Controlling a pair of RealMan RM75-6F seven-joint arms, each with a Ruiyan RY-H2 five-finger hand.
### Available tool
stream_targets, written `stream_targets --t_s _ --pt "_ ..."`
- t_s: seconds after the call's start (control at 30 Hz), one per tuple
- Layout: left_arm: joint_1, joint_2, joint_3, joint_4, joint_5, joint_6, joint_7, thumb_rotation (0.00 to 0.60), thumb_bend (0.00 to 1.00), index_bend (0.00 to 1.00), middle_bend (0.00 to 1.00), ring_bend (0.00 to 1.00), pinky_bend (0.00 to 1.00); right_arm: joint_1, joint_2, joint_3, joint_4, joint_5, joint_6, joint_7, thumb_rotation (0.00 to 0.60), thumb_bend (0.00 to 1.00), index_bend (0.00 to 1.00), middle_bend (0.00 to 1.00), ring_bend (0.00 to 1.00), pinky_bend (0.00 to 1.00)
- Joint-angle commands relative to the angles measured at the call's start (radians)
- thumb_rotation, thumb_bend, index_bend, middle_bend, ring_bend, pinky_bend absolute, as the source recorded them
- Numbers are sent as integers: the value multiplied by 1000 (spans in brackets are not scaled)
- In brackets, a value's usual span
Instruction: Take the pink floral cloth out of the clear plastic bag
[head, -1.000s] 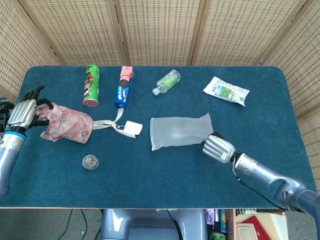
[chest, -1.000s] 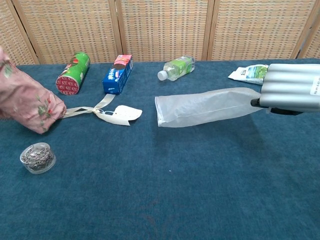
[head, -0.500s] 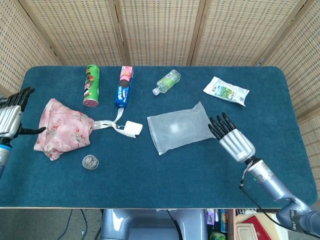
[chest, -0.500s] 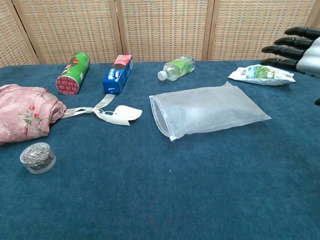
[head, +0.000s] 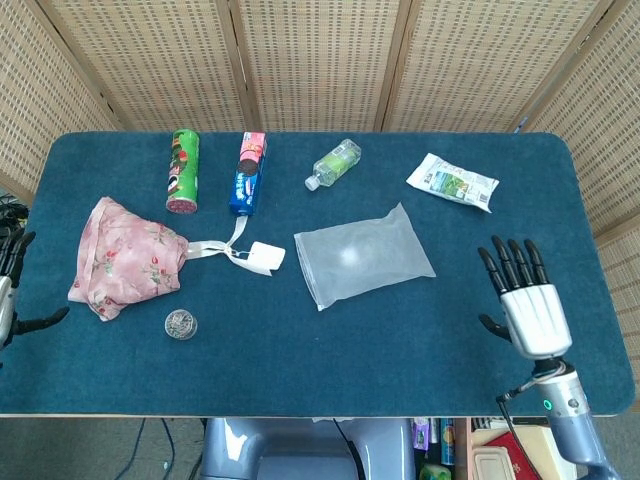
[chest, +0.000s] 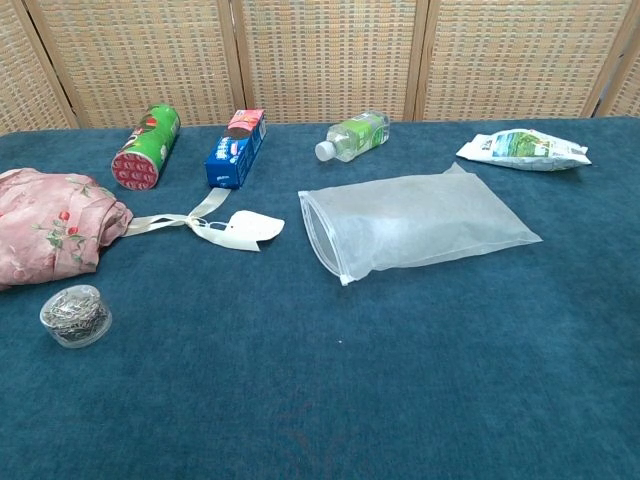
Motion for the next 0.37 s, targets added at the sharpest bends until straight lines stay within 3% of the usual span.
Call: stream_targets --t_s 0.03,0.2,0.37 --pt "82 -31 53 -52 56 95 45 600 78 0 0 0 0 -65 -13 -30 -44 -11 59 41 600 0 0 0 0 0" --pt "139 -36 95 -92 124 164 93 600 78 0 0 0 0 -118 -32 -59 -48 -39 95 41 600 0 0 0 0 0" --pt "162 -41 97 -102 169 195 128 600 79 0 0 0 0 -145 -39 -51 -52 -41 96 49 600 0 0 0 0 0"
